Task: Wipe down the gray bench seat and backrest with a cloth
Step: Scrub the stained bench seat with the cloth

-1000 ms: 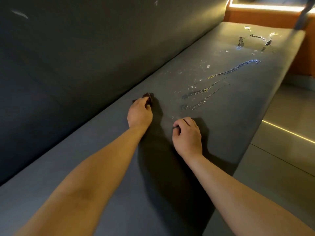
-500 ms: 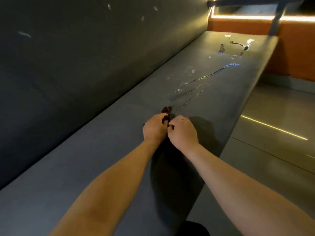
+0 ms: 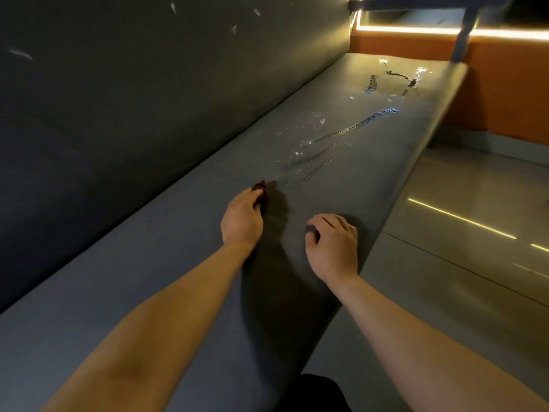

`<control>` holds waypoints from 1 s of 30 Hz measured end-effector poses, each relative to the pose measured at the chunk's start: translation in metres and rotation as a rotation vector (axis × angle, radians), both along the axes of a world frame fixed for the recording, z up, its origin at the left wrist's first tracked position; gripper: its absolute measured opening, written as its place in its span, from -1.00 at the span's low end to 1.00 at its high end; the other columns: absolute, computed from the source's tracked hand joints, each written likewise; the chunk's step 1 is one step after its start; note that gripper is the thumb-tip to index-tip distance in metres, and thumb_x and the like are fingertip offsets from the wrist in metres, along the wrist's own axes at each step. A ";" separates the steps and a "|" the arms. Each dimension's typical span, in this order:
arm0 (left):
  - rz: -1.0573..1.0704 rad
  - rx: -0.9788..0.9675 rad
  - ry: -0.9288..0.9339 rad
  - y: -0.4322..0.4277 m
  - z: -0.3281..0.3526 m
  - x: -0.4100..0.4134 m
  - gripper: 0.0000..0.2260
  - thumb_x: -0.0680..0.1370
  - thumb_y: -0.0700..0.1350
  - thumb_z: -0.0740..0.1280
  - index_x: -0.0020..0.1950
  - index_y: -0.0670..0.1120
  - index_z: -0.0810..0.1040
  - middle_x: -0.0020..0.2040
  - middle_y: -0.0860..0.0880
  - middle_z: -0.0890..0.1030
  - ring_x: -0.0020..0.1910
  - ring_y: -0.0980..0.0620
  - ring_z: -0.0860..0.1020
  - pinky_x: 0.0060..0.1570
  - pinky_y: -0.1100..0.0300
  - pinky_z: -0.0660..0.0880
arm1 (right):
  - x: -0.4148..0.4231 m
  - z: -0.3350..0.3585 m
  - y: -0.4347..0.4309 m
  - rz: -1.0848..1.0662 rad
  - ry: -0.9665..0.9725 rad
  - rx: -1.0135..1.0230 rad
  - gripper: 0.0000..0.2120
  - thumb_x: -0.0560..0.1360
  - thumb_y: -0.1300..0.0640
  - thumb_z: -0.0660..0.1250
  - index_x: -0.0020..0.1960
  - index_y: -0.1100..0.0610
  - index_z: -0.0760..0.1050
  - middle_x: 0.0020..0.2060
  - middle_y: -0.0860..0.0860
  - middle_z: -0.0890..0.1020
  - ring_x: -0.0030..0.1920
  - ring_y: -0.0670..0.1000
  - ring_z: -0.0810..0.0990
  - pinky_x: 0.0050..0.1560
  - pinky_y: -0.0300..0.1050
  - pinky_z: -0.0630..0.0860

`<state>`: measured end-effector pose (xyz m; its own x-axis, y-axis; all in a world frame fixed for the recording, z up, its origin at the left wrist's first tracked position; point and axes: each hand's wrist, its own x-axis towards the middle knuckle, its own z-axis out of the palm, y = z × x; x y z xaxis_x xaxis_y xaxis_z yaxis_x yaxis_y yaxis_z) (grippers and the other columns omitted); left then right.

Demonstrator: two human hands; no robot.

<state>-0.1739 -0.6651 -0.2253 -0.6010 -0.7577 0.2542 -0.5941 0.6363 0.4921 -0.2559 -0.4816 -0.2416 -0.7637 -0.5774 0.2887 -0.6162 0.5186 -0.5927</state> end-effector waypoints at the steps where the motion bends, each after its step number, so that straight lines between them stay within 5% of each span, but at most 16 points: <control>1: 0.034 0.027 0.001 0.000 0.002 -0.004 -0.66 0.68 -0.12 0.24 0.46 0.01 0.49 0.45 -0.03 0.50 0.39 -0.07 0.48 0.36 0.00 0.43 | 0.000 -0.001 0.000 -0.003 -0.001 -0.012 -0.81 0.58 0.12 0.32 0.15 0.03 0.64 0.14 -0.04 0.63 0.23 0.01 0.53 0.37 0.02 0.38; 6: 0.012 0.066 -0.072 0.025 0.006 -0.021 -0.67 0.66 -0.07 0.24 0.44 0.06 0.51 0.36 0.00 0.57 0.26 -0.04 0.56 0.23 0.00 0.54 | -0.001 0.001 -0.001 -0.022 -0.031 -0.076 -0.87 0.55 0.18 0.34 -0.01 0.05 0.66 -0.02 -0.04 0.58 0.03 0.00 0.55 0.21 -0.01 0.47; 12: -0.212 0.099 -0.094 0.085 0.008 -0.021 -0.72 0.65 -0.04 0.25 0.34 0.10 0.56 0.26 0.07 0.62 0.15 0.03 0.60 0.15 0.01 0.58 | -0.010 0.017 0.011 -0.156 -0.288 -0.270 -0.81 0.58 0.32 0.29 0.07 0.14 0.64 0.02 -0.03 0.50 0.00 -0.04 0.53 -0.08 -0.48 0.30; 20: -0.368 0.077 -0.059 0.110 0.017 0.004 -0.74 0.64 -0.08 0.25 0.28 0.13 0.59 0.20 0.13 0.63 0.15 0.09 0.58 0.10 0.04 0.58 | 0.016 0.019 0.020 -0.066 -0.291 -0.157 -0.71 0.58 0.29 0.24 0.24 0.11 0.57 0.09 0.01 0.55 0.19 0.06 0.51 0.15 -0.14 0.42; 23: -0.211 0.007 -0.017 0.079 0.014 0.022 -0.68 0.63 -0.15 0.25 0.35 0.08 0.58 0.31 0.08 0.59 0.26 0.03 0.55 0.19 0.06 0.54 | 0.023 0.016 0.018 -0.026 -0.242 -0.076 -0.69 0.59 0.26 0.28 0.31 0.13 0.55 0.21 0.03 0.57 0.34 0.04 0.44 0.34 -0.10 0.40; 27: 0.085 0.057 -0.044 0.028 0.004 0.050 -0.66 0.69 -0.09 0.20 0.48 0.03 0.46 0.49 -0.04 0.46 0.45 -0.08 0.43 0.43 -0.05 0.40 | 0.023 0.013 0.022 -0.017 -0.246 -0.114 -0.74 0.58 0.28 0.29 0.23 0.12 0.59 0.16 0.00 0.59 0.25 0.00 0.51 0.24 -0.22 0.40; 30: 0.082 0.114 -0.031 0.035 0.003 0.036 -0.65 0.70 -0.05 0.18 0.49 0.01 0.44 0.46 -0.04 0.49 0.37 -0.08 0.49 0.37 -0.05 0.46 | 0.019 0.011 0.026 -0.002 -0.252 -0.121 -0.77 0.59 0.30 0.29 0.18 0.11 0.61 0.12 -0.01 0.60 0.18 -0.03 0.54 0.15 -0.30 0.38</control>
<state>-0.1383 -0.6304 -0.2224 -0.5426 -0.8273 0.1454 -0.6578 0.5262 0.5390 -0.2370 -0.4552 -0.2304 -0.8213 -0.5486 0.1563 -0.4404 0.4356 -0.7850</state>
